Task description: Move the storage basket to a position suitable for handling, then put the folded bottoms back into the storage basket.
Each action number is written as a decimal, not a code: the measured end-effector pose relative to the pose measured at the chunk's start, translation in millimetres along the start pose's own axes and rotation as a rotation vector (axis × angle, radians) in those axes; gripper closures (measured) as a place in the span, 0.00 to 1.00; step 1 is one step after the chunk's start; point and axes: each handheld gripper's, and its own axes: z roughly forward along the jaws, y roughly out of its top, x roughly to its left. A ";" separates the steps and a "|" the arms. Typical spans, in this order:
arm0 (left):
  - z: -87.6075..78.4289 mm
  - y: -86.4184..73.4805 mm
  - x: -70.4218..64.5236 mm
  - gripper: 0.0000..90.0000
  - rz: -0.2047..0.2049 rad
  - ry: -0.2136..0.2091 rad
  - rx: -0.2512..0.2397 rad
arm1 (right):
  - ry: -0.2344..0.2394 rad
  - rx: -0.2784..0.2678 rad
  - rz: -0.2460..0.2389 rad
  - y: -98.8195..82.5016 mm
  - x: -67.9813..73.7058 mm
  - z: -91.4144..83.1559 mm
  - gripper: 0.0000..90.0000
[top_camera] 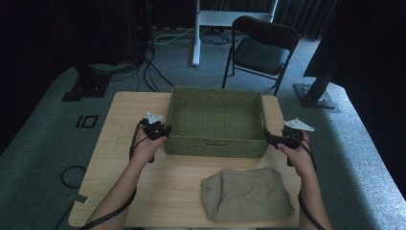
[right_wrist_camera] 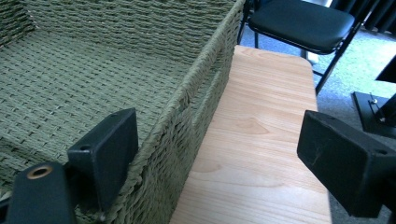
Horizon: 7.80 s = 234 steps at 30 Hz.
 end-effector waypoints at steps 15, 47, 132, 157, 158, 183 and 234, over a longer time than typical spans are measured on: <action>11.6 6.8 -24.7 0.81 0.017 -0.033 0.017 | -0.058 0.010 0.024 -3.7 -24.8 -6.3 0.14; 15.7 17.0 -30.2 0.26 0.112 -0.132 -0.016 | -0.024 -0.003 0.073 -3.1 -19.2 -11.0 0.14; -53.1 -101.6 -166.5 0.22 0.244 -0.493 0.120 | 0.142 0.079 -0.016 -108.3 55.9 -94.3 0.14; -32.4 -133.4 -179.0 0.19 0.209 -0.430 0.211 | 0.138 0.209 0.013 -141.7 54.9 -86.4 0.15; -31.6 -132.7 -179.9 0.19 0.210 -0.432 0.213 | 0.143 0.218 0.014 -142.2 54.9 -85.7 0.15; 1.6 -111.8 -201.9 0.75 0.253 -0.493 0.221 | 0.151 0.244 0.002 -139.0 57.9 -87.4 0.55; -56.8 9.0 -142.8 0.88 0.244 -0.476 0.010 | 0.256 0.025 -0.064 10.1 74.7 -103.2 0.86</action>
